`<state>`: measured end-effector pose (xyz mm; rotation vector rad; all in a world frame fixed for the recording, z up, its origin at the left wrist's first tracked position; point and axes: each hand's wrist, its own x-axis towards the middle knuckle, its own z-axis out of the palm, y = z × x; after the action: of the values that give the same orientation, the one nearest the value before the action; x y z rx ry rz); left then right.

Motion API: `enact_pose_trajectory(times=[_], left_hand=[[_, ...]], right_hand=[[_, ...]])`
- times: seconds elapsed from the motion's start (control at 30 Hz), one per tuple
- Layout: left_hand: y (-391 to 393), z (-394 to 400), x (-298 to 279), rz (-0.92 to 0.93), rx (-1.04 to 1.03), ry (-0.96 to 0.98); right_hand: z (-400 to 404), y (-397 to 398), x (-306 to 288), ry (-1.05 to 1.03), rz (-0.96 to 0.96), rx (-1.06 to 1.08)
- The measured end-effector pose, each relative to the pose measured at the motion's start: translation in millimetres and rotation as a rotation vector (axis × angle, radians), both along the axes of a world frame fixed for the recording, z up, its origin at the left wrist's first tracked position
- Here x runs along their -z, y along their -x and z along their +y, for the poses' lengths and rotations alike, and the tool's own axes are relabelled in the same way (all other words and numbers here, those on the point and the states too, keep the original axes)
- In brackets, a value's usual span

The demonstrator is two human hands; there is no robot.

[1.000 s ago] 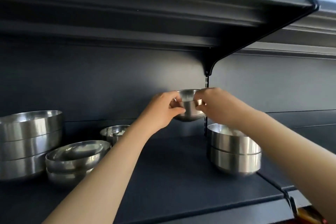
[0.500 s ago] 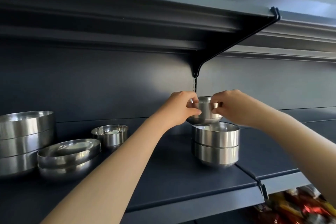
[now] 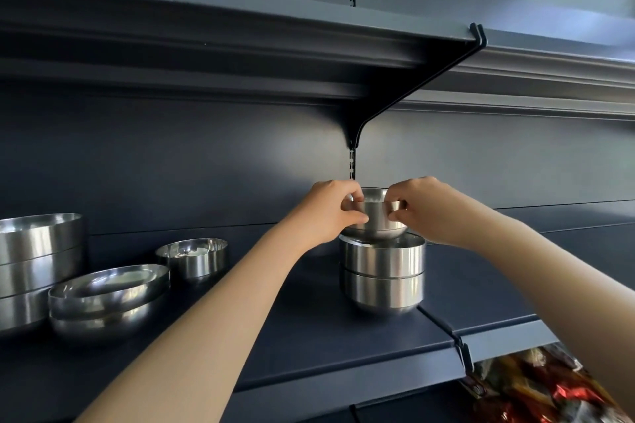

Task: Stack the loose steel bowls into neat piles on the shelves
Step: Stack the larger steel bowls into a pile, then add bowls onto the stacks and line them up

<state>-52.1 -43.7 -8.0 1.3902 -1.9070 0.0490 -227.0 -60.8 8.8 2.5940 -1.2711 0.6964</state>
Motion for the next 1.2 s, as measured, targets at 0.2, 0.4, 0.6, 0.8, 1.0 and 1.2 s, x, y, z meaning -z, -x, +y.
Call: enact_pose_trajectory(times=[0.2,0.4,0.6,0.8,1.0,1.2], left_hand=[[7,-2,10,-0.017,-0.021,-0.019],[9,-2,12,-0.04,-0.03,-0.016],[13,-3,13,-0.055,-0.045,-0.073],[17,-4,16,-0.073,-0.051,-0.085],[-8,10,8,-0.043,-0.135,0.03],[-69,32,18,-0.057,-0.479,0.046]], right_hand=[[-6,5,9,-0.031,0.03,-0.007],[-10,5,11,-0.042,0.051,-0.005],[-15,7,11,-0.084,0.079,-0.007],[-16,9,12,-0.092,0.12,0.008],[-3,-3,-2,0.074,0.043,-0.017],[10,-72,2,0.149,-0.092,-0.273]])
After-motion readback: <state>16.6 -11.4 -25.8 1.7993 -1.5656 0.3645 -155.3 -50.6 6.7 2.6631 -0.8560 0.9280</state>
